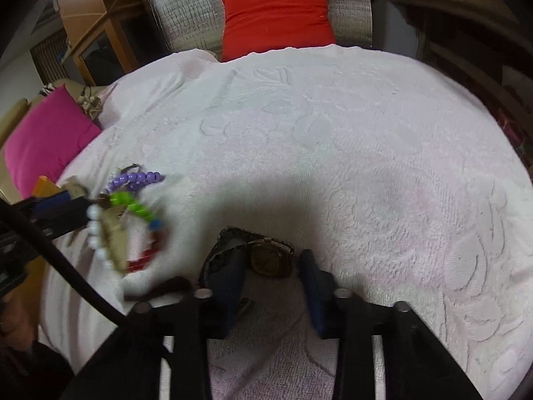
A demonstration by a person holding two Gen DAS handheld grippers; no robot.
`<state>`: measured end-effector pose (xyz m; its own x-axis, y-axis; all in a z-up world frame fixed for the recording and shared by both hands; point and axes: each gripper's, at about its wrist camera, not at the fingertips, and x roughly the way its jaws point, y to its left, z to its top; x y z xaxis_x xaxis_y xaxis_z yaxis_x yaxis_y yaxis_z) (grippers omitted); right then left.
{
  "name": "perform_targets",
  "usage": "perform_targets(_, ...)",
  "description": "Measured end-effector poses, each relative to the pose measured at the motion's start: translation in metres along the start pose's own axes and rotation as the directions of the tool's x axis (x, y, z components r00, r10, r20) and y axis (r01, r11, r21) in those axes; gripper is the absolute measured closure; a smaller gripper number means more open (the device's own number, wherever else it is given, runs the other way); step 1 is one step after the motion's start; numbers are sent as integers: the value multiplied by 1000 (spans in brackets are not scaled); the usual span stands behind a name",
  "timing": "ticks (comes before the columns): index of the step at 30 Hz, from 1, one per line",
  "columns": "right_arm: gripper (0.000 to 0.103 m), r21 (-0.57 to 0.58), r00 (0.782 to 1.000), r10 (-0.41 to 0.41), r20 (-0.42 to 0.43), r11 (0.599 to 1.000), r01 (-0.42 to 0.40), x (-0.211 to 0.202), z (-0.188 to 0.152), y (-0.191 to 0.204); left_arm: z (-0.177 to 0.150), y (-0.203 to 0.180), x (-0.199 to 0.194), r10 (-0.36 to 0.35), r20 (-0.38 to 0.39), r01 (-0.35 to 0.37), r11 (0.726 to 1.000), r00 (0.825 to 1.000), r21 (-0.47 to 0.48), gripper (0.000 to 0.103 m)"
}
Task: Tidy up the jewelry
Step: 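Grasp the multicolour bead bracelet with the left tool while the right tool grasps the silver watch, then lift the bead bracelet with the left tool while the right tool lifts the watch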
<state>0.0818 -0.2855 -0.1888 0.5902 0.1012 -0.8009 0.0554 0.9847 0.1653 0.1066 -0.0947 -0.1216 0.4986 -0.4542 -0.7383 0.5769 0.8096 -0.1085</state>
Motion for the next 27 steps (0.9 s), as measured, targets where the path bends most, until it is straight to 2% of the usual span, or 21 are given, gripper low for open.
perform_targets(5,76,2,1000,12,-17,1000,-12,-9,-4,-2,-4,4,-14,-28,-6,28,1000,1000,10,75)
perform_targets(10,76,64,998,56,-32,996,-54,-25,-10,-19,-8,13,-24,-45,-15,45,999,999,-1,76)
perform_targets(15,76,132,988,156,5,979,-155,-44,-10,-34,-12,22,-35,-51,0,51,998,999,-22,76)
perform_targets(18,76,177,972,233,38,956,-236,-56,-9,-41,-15,34,-40,-64,4,64,996,998,-63,75)
perform_targets(23,78,216,953,298,46,929,-301,-59,-11,-41,-19,57,-39,-24,-17,22,993,1000,-119,76)
perform_targets(25,90,220,952,302,43,927,-304,-58,-10,-40,-21,66,-38,-3,-31,-2,990,1000,-143,76)
perform_targets(27,91,235,940,335,62,911,-340,-59,-9,-41,-23,75,-40,15,-39,-22,985,999,-170,74)
